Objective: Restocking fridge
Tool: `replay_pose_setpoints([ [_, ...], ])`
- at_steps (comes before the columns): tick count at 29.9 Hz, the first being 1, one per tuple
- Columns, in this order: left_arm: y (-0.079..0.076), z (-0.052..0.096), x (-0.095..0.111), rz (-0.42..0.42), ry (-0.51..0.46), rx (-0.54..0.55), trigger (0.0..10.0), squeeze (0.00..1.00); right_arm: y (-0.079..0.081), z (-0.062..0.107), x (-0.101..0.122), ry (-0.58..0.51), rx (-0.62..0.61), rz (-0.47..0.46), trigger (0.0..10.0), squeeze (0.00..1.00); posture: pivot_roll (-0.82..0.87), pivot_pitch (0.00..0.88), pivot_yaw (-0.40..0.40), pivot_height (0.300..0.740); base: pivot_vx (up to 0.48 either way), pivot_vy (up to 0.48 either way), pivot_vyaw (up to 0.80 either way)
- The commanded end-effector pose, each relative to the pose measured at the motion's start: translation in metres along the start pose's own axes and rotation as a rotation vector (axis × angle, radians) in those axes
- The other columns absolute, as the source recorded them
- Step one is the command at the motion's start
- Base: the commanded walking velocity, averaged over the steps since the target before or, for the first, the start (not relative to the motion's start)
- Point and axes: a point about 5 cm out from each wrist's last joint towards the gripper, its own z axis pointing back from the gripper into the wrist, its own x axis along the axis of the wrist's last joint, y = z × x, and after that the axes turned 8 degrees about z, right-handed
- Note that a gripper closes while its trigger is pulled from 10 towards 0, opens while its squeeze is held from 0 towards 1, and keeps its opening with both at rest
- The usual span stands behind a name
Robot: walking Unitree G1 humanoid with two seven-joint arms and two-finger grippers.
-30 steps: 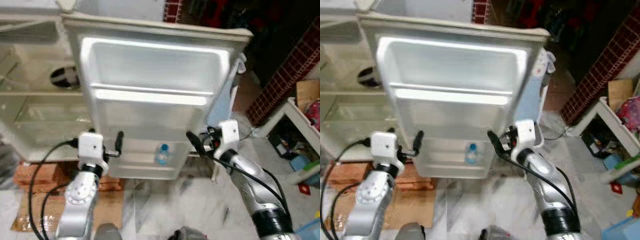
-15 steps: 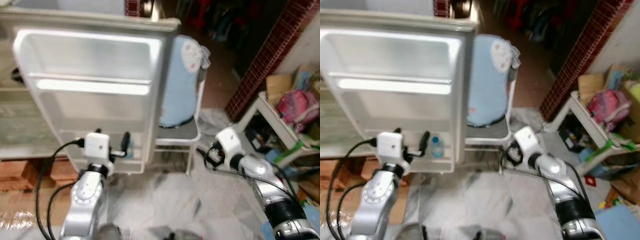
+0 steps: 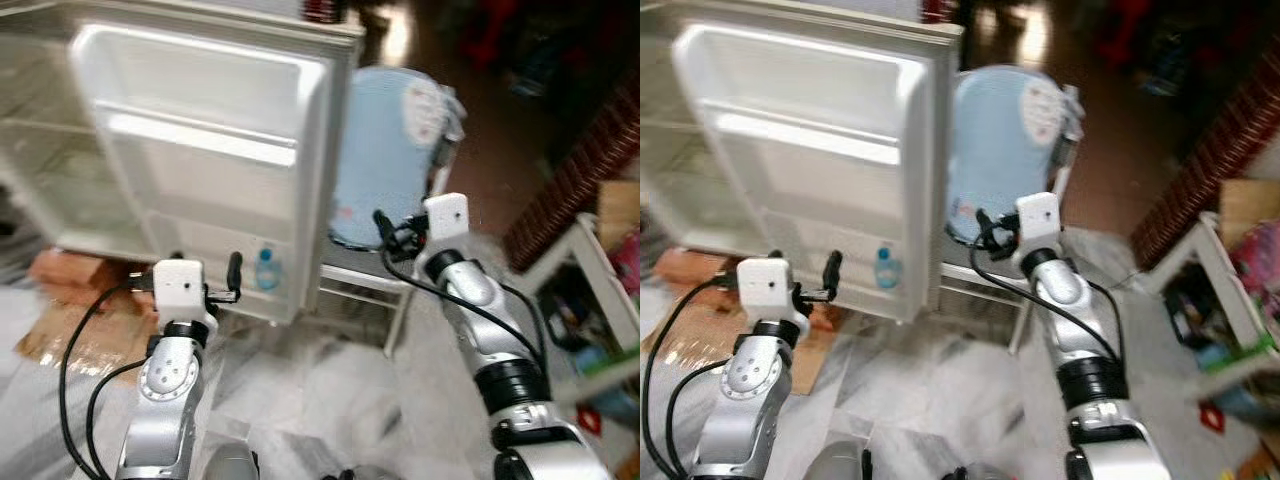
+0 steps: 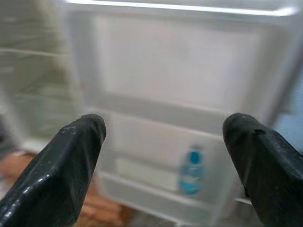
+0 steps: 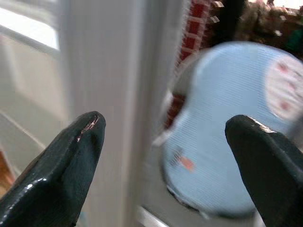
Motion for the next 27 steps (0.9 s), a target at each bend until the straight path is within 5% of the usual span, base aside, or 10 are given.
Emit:
replay_pose_setpoints([
  [1, -0.003, -0.002, -0.001, 0.012, 0.005, -0.002, 10.0, 0.0, -0.013, 0.002, -0.002, 0.007, -0.081, 0.002, 10.0, 0.0, 0.06, 0.043, -0.075, 0.74, 0.0, 0.0, 0.73],
  [8, -0.003, -0.002, -0.001, 0.007, 0.002, 0.004, 10.0, 0.0, -0.015, 0.002, 0.0, -0.006, -0.137, -0.009, 10.0, 0.0, 0.07, 0.041, -0.08, 0.74, 0.296, 0.0, 0.7],
  [20, -0.003, 0.0, -0.004, 0.016, 0.023, -0.001, 10.0, 0.0, -0.036, 0.01, -0.007, 0.03, -0.314, 0.099, 10.0, 0.0, 0.07, 0.038, -0.08, 0.74, 0.425, 0.0, 0.0],
  [27, -0.002, 0.0, -0.005, 0.014, 0.03, 0.004, 10.0, 0.0, -0.048, 0.016, -0.024, 0.134, -0.404, 0.097, 10.0, 0.0, 0.07, 0.039, -0.081, 0.74, 0.0, 0.0, 0.0],
])
